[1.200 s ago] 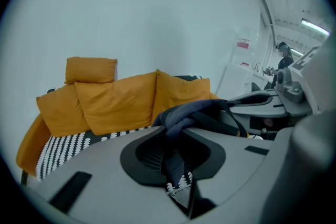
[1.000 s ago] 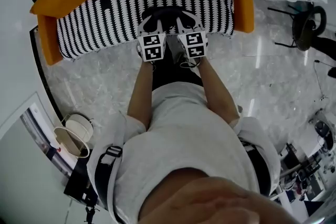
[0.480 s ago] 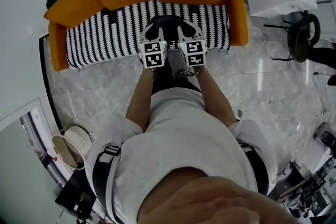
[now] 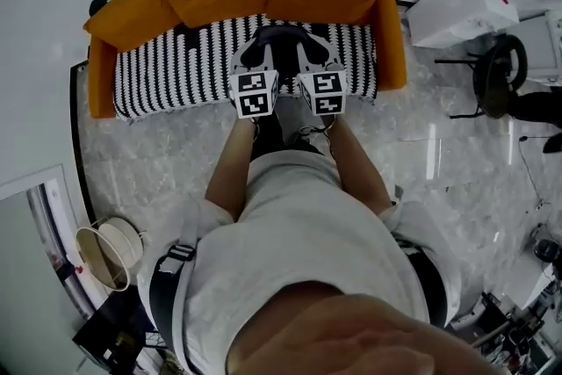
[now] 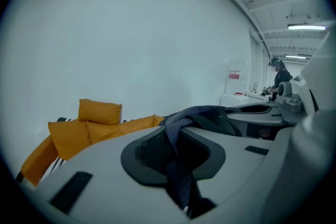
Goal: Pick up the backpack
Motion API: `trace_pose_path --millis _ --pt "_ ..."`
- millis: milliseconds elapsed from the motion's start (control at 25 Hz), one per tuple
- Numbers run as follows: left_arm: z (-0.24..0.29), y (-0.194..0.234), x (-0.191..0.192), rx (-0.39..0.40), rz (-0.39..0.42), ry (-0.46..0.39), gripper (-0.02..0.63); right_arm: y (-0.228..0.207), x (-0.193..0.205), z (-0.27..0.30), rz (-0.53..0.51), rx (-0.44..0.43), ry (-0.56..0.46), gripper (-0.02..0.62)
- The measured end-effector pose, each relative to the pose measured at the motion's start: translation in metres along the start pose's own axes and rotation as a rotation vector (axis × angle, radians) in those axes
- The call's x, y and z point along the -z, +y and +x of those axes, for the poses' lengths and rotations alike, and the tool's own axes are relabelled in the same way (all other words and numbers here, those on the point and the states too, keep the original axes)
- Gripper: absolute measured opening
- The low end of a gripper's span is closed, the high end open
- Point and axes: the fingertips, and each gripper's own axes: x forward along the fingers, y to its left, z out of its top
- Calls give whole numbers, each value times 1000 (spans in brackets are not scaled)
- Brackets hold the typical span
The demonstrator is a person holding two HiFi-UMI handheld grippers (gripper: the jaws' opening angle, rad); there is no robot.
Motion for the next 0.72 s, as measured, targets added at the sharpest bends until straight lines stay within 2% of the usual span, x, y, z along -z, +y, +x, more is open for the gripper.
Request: trace_pose_path --millis 320,560,720 --pt "-49 -16 -48 -24 -8 -133 60 9 -51 -45 -4 -6 -118 67" --pt "-76 -24 -65 -24 12 -174 60 17 -71 -71 -15 11 -147 67" --pt "-85 -29 -61 -23 -8 -174 60 22 -67 -83 -20 12 -144 66"
